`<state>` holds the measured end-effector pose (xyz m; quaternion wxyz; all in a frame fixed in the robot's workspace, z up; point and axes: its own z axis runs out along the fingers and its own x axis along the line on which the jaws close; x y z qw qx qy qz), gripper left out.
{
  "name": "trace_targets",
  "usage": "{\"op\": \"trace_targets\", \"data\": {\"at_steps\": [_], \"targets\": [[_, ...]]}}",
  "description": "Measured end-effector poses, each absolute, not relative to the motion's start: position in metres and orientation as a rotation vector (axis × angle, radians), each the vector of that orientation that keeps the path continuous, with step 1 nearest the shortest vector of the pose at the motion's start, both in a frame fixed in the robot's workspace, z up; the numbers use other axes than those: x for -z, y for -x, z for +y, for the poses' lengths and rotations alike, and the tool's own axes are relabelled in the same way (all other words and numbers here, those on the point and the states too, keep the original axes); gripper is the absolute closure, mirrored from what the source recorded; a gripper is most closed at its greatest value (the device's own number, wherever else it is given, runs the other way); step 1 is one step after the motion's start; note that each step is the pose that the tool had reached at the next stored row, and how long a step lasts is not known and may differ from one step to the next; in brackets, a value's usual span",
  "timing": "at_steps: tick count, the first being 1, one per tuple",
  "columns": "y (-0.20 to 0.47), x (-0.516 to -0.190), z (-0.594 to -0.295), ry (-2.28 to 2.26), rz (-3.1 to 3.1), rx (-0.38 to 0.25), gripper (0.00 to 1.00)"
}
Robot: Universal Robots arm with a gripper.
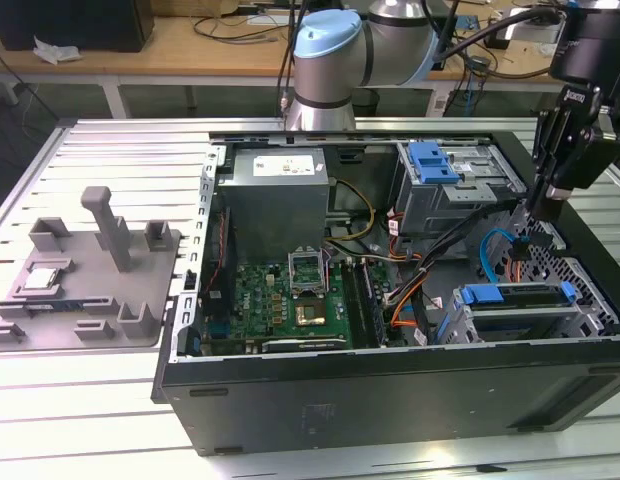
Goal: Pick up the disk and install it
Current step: 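Insert the first disk wire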
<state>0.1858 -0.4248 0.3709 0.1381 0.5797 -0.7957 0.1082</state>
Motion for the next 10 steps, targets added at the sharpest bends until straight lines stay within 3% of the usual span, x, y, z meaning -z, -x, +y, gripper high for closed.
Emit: {"op": "trace_targets", "data": {"at_steps": [10], "targets": [[-0.189,-0.359,-0.413,-1.626,-2.278,-0.327,0.71]]}}
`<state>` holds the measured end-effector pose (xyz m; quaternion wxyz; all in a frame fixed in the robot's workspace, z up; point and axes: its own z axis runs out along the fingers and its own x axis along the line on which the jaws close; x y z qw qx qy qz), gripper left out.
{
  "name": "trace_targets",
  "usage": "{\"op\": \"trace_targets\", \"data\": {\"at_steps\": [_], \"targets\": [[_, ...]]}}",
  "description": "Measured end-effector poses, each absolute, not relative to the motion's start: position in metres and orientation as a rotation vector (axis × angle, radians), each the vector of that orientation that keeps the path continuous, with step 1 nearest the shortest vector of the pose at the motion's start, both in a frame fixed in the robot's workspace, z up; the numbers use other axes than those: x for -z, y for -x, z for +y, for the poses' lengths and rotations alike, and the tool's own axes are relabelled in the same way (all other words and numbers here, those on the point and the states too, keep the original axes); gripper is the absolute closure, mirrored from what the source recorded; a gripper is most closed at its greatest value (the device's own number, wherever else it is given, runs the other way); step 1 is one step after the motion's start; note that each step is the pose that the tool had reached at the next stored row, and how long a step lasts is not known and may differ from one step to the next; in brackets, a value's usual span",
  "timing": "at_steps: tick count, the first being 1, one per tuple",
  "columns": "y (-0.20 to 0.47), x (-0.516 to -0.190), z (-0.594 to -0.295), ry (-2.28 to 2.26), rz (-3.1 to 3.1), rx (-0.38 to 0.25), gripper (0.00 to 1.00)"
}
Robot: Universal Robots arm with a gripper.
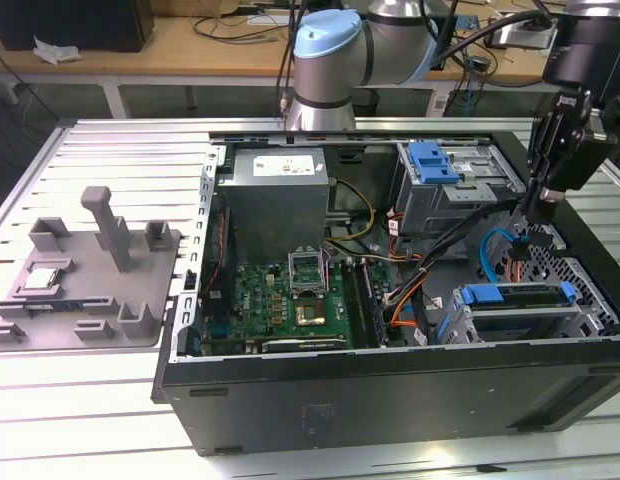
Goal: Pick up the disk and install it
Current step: 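Insert the first disk wire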
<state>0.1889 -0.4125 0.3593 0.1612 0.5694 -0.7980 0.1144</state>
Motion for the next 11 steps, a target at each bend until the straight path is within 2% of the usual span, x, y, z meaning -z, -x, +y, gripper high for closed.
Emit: {"op": "trace_targets", "data": {"at_steps": [6,11], "targets": [[-0.1956,-0.3541,-0.4051,-1.601,-2.253,-0.34,0.71],[-0.199,-0.3528,-0.4013,-1.562,-2.198,-0.387,0.71]]}}
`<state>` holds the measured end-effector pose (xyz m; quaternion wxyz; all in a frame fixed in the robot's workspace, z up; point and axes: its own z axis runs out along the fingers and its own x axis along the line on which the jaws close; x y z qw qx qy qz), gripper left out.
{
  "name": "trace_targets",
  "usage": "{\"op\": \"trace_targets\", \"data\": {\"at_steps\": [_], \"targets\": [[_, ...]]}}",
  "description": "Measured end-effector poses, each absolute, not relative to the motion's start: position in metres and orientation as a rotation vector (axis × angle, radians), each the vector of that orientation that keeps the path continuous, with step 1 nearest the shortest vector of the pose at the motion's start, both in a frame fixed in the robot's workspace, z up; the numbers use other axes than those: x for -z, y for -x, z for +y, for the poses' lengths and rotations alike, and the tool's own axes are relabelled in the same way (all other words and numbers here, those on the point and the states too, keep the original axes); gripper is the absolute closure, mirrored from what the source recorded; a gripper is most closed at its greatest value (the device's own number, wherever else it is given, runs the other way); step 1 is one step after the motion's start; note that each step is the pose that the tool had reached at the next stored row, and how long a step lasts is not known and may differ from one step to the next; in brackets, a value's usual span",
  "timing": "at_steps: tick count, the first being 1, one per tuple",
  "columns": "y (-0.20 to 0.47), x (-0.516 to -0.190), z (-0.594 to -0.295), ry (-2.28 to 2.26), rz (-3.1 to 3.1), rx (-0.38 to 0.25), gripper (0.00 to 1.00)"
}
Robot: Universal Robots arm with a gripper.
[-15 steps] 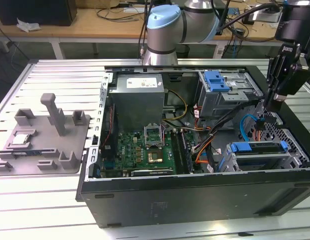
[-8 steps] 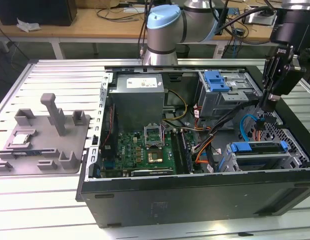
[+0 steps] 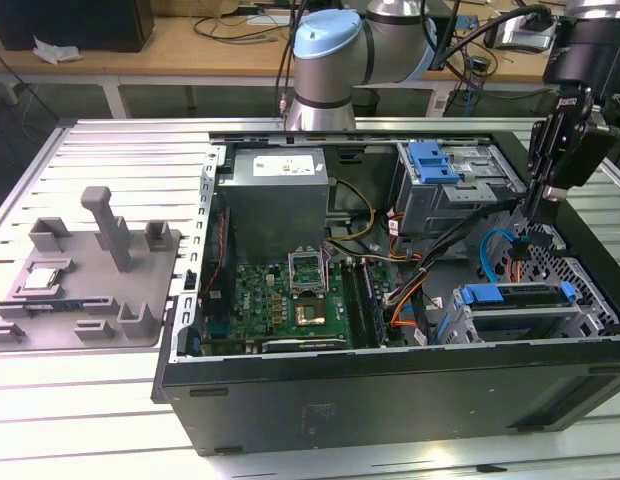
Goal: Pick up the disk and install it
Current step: 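Insert the first disk wire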
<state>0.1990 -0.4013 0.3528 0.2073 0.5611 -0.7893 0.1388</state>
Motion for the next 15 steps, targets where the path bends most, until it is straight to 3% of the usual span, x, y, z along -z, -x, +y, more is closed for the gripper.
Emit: {"op": "trace_targets", "data": {"at_steps": [15], "targets": [[-0.213,-0.338,-0.4,-1.553,-2.165,-0.363,0.71]]}}
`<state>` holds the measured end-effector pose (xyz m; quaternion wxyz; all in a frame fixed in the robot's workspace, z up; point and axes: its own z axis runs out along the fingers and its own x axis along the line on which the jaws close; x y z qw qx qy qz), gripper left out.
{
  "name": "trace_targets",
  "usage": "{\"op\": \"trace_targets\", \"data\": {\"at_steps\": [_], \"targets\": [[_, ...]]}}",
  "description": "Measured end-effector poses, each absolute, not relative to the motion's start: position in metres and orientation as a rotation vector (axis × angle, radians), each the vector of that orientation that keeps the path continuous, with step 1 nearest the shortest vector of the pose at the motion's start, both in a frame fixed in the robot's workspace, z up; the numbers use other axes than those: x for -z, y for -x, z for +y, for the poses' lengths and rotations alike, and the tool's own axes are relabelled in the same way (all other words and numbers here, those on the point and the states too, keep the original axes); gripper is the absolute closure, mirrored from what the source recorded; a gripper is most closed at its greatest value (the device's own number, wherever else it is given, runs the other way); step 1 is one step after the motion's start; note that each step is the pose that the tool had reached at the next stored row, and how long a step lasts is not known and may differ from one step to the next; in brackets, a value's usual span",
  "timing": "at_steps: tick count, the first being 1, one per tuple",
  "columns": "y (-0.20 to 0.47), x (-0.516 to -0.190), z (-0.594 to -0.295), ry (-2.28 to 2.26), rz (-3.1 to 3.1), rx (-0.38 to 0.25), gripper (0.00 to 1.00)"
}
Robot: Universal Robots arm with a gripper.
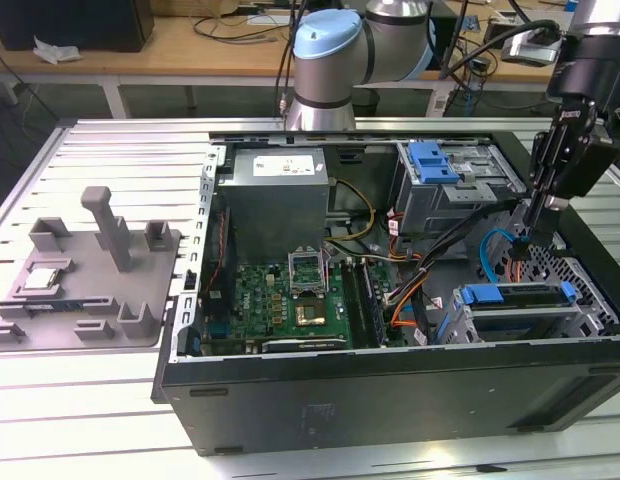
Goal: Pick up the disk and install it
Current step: 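Insert the first disk wire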
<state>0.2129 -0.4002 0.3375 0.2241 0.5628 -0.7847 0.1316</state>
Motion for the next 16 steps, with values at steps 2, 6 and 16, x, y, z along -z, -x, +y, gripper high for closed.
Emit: {"op": "trace_targets", "data": {"at_steps": [2,6,16], "targets": [[-0.2134,-0.3369,-0.4003,-1.552,-2.162,-0.36,0.71],[-0.2135,-0.3364,-0.4056,-1.552,-2.161,-0.359,0.71],[-0.2101,-0.3329,-0.4059,-1.632,-2.107,-0.385,0.71]]}}
